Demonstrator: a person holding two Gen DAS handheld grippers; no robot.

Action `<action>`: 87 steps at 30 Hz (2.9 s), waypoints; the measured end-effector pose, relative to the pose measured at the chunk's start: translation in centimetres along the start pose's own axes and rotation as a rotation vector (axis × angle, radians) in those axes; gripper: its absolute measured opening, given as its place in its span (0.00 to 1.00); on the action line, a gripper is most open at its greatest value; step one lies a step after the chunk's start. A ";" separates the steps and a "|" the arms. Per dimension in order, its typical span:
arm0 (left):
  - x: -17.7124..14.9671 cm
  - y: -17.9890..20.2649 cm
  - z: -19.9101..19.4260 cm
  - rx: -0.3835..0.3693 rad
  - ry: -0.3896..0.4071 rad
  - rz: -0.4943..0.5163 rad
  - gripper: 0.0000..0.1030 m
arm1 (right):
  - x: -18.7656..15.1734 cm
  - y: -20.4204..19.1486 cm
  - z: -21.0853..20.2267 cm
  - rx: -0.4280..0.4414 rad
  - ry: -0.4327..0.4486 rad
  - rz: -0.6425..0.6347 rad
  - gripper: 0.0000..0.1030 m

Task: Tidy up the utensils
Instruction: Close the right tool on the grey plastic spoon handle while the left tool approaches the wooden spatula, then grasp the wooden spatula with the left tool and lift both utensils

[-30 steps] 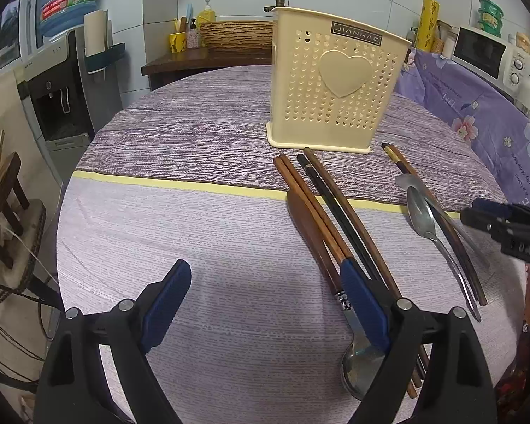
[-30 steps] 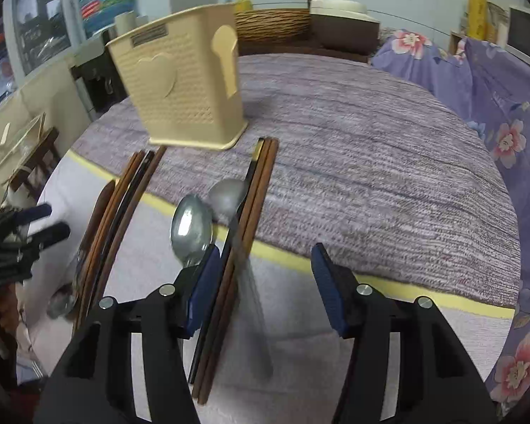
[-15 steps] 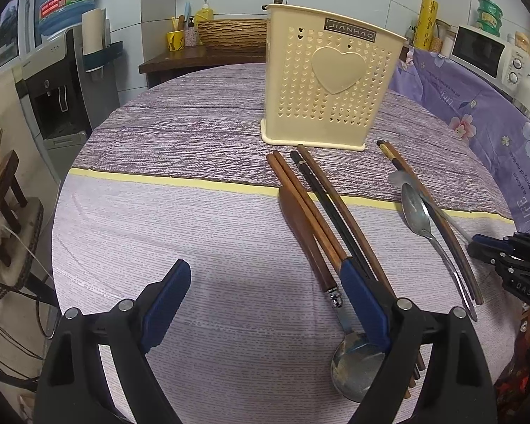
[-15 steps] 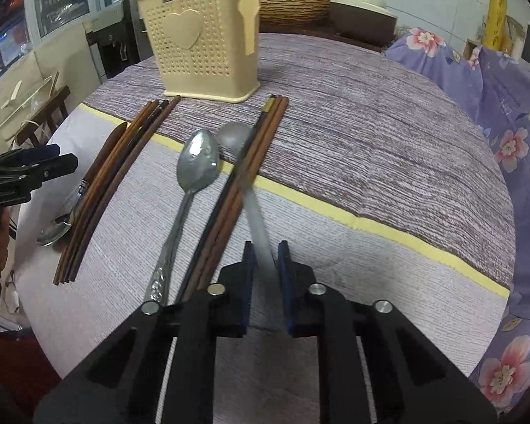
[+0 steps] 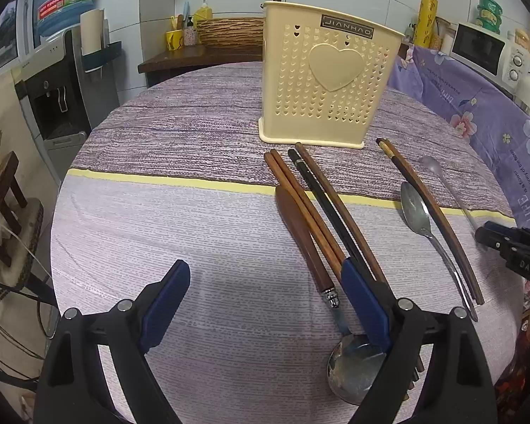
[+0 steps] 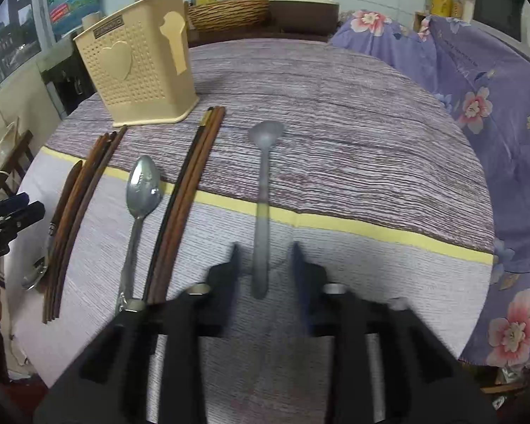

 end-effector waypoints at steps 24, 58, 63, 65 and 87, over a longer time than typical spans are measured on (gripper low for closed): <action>0.4 1.2 2.2 0.075 -0.095 0.042 0.46 | -0.1 -1.1 -0.7 0.015 0.042 0.022 0.63; 4.3 0.7 5.3 0.069 -0.147 0.008 0.55 | 7.6 1.1 6.9 0.008 -0.085 -0.016 0.63; 4.9 1.1 5.8 0.087 -0.147 0.029 0.47 | 8.5 0.9 7.8 -0.029 -0.088 -0.025 0.56; 5.4 1.3 6.2 0.086 -0.148 0.037 0.39 | 8.9 1.0 8.0 -0.036 -0.086 -0.019 0.47; 9.5 0.6 -0.7 -0.028 0.061 -0.004 0.16 | 11.0 1.6 -0.1 0.043 0.188 0.000 0.35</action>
Point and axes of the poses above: each gripper's, at about its wrist camera, not at the fingertips, and z roughly the way its jaws point, y to its right, x to its top, the point moved 2 cm from there along z, roughly the way its jaws point, and after that the axes turned 6 degrees about -z, right-handed, at the moved point
